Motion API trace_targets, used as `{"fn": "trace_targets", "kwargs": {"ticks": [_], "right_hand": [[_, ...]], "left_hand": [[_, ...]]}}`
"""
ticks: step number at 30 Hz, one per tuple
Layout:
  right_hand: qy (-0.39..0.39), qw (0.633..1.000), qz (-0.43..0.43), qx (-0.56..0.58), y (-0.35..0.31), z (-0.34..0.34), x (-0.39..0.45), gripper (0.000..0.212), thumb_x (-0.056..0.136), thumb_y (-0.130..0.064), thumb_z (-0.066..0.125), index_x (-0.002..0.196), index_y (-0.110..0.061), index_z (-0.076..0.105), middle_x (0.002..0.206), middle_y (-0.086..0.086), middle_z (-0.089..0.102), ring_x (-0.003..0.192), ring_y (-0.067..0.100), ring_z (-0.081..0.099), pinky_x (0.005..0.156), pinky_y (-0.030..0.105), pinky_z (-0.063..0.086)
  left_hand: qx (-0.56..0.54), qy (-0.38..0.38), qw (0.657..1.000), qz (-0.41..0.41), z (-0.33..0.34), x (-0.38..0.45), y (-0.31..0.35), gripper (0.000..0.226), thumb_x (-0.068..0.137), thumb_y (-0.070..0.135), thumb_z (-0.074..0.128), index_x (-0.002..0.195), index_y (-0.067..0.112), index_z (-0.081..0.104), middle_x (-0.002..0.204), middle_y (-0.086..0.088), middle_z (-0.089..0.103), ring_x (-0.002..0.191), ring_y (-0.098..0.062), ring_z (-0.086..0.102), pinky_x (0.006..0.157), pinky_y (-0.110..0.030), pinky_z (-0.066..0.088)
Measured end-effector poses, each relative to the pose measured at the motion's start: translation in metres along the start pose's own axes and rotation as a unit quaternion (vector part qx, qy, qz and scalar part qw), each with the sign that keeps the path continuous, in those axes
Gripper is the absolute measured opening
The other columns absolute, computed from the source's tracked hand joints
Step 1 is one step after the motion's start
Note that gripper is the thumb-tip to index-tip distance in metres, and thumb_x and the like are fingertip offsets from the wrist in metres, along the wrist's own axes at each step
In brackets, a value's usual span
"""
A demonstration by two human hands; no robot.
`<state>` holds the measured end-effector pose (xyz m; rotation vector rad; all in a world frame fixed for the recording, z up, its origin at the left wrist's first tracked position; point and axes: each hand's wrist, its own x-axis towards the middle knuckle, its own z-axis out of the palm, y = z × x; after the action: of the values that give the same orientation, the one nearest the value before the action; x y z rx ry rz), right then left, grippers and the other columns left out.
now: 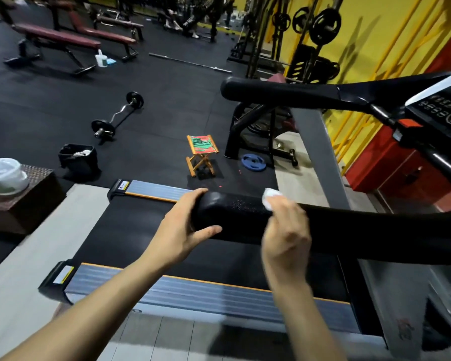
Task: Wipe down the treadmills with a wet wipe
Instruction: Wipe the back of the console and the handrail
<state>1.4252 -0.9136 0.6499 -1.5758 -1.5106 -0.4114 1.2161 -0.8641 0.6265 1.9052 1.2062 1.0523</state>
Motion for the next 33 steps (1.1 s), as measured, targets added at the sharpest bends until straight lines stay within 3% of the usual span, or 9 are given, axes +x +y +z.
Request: {"fn": "trace_targets", "kwargs": {"ticks": [4,7,10,13,16,22,27,30,33], "right_hand": [[-0.086,0.987,-0.111,0.080,-0.066,0.040,-0.007,0.034,0.096,-0.009,0.046,0.120,-0.003,0.070,0.128,0.009,0.067,0.123,0.025,0.059,0.110,0.037,0.042],[-0.112,0.976,-0.163,0.090,-0.066,0.037,-0.005,0.032,0.097,-0.008,0.047,0.118,-0.004,0.071,0.126,0.008,0.067,0.122,0.026,0.060,0.110,0.037,0.042],[-0.077,0.986,-0.123,0.079,-0.025,0.020,0.007,0.034,0.094,-0.005,0.045,0.114,-0.007,0.071,0.124,0.007,0.068,0.117,0.026,0.063,0.104,0.037,0.046],[-0.040,0.999,-0.033,0.002,0.017,-0.004,0.016,0.037,0.086,0.001,0.047,0.114,-0.009,0.070,0.120,0.006,0.068,0.109,0.027,0.062,0.098,0.035,0.044],[-0.034,0.999,-0.032,-0.007,0.010,-0.003,0.014,0.042,0.081,0.006,0.049,0.114,-0.009,0.070,0.121,0.005,0.068,0.110,0.026,0.061,0.100,0.033,0.043],[-0.055,0.986,-0.149,0.052,-0.056,0.047,-0.005,0.035,0.101,-0.003,0.040,0.121,-0.001,0.069,0.133,0.012,0.063,0.129,0.028,0.056,0.111,0.041,0.042],[-0.126,0.944,-0.295,-0.072,-0.082,0.071,-0.027,0.019,0.098,0.000,0.052,0.099,0.000,0.071,0.110,0.017,0.069,0.115,0.034,0.062,0.113,0.040,0.039],[-0.170,0.898,-0.379,-0.145,-0.074,0.067,-0.043,0.020,0.096,0.000,0.051,0.101,0.004,0.071,0.110,0.021,0.068,0.119,0.037,0.061,0.113,0.043,0.038],[-0.167,0.894,-0.389,-0.148,-0.076,0.054,-0.033,0.022,0.095,0.002,0.054,0.110,0.003,0.070,0.124,0.019,0.066,0.124,0.033,0.059,0.114,0.042,0.038]], "left_hand": [[-0.021,0.009,1.000,0.011,-0.001,-0.001,0.007,0.067,0.080,0.020,0.084,0.139,0.029,0.053,0.135,0.018,0.061,0.129,-0.004,0.055,0.107,-0.034,0.047],[-0.035,0.013,0.999,0.019,0.000,-0.001,0.011,0.062,0.081,0.013,0.082,0.135,0.030,0.056,0.132,0.014,0.064,0.126,-0.010,0.059,0.104,-0.034,0.048],[-0.019,0.028,0.999,-0.008,0.000,-0.003,0.004,0.075,0.075,0.030,0.090,0.141,0.032,0.053,0.137,0.017,0.060,0.129,-0.005,0.056,0.110,-0.036,0.046],[-0.029,0.031,0.999,-0.016,-0.003,-0.009,-0.004,0.072,0.076,0.025,0.090,0.140,0.029,0.056,0.132,0.018,0.062,0.124,0.000,0.058,0.108,-0.027,0.047],[-0.013,0.033,0.999,-0.026,-0.008,-0.016,-0.013,0.069,0.078,0.026,0.088,0.139,0.030,0.059,0.130,0.021,0.063,0.121,0.002,0.058,0.106,-0.027,0.047],[0.038,-0.069,0.997,-0.002,-0.027,-0.017,-0.034,0.084,0.090,0.005,0.067,0.152,0.052,0.035,0.134,0.033,0.057,0.120,-0.006,0.053,0.104,-0.030,0.046],[0.012,-0.094,0.995,-0.005,-0.041,-0.005,-0.059,0.073,0.085,-0.006,0.052,0.139,0.042,0.051,0.119,0.018,0.068,0.110,-0.012,0.062,0.098,-0.038,0.050],[0.003,-0.077,0.997,-0.009,-0.050,0.003,-0.068,0.069,0.086,-0.011,0.050,0.138,0.034,0.053,0.121,0.017,0.068,0.106,-0.013,0.066,0.094,-0.025,0.051],[0.003,-0.081,0.997,0.019,-0.061,0.009,-0.068,0.064,0.089,-0.012,0.047,0.139,0.028,0.055,0.125,0.012,0.068,0.118,0.000,0.060,0.099,-0.015,0.044]]}}
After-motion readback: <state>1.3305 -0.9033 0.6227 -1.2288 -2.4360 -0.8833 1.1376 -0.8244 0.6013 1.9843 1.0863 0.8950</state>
